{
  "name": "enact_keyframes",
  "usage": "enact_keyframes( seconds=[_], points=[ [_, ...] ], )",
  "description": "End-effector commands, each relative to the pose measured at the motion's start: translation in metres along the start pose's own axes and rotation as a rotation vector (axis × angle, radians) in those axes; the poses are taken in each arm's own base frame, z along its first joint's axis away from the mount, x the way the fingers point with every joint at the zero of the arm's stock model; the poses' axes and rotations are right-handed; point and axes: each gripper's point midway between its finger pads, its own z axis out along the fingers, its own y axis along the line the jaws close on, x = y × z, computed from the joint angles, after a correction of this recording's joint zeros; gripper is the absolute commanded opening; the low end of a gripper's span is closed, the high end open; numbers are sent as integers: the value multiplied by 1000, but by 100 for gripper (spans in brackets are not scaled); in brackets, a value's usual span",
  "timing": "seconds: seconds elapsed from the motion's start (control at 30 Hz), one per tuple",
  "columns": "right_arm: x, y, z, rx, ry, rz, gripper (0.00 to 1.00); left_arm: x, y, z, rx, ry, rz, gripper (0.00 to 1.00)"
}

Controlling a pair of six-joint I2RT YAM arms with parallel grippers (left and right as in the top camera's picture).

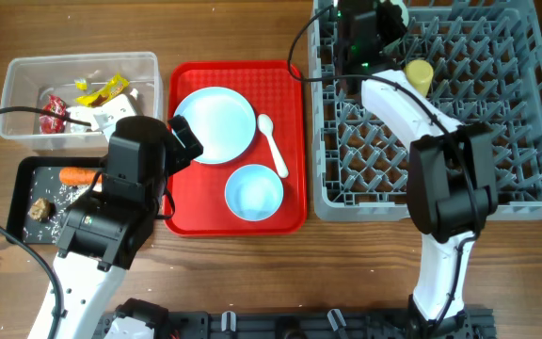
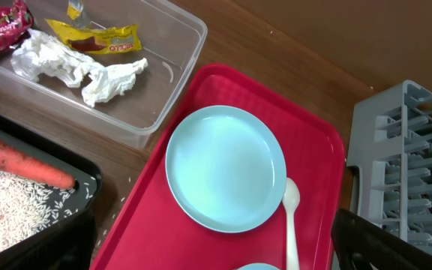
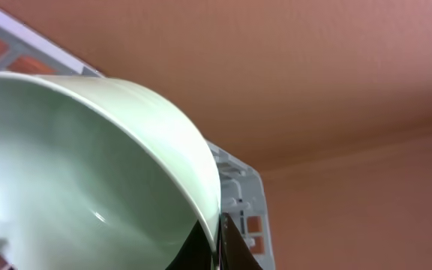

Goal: Sort waste into correct bins and load items into the dishwasher rack
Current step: 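Carry the green bowl with the right gripper over the dish rack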

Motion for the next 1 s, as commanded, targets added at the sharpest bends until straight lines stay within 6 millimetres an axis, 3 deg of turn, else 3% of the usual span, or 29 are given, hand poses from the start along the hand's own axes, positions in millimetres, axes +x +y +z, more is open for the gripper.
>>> enact_keyframes(
  seconds=[0.0,0.33,0.43,0.57,0.67,0.73,0.83,0.97],
  points=[
    [7,15,-8,0,52,-74,4,-9,-2,-4,-1,-27,0,100],
    [19,64,-42,-134,98,-118,9,-9,-2,-4,-1,-27,0,100],
    [24,73,-47,-173,110,-114,24,-9,-2,-4,0,-28,0,100],
    [32,86,-52,-235,126,-134,54,-9,-2,-4,-1,-27,0,100],
    [34,89,-58,-262,132,-112,64,-9,-2,-4,-1,-27,0,100],
    [31,91,-66,-337,117,-78,64,-9,-2,-4,-1,-27,0,100],
    [17,79,-90,-489,62,19,65,-9,-2,-4,-1,-27,0,100],
    [-1,25,-119,-528,-4,155,64,-9,-2,-4,-1,-27,0,100]
  ],
)
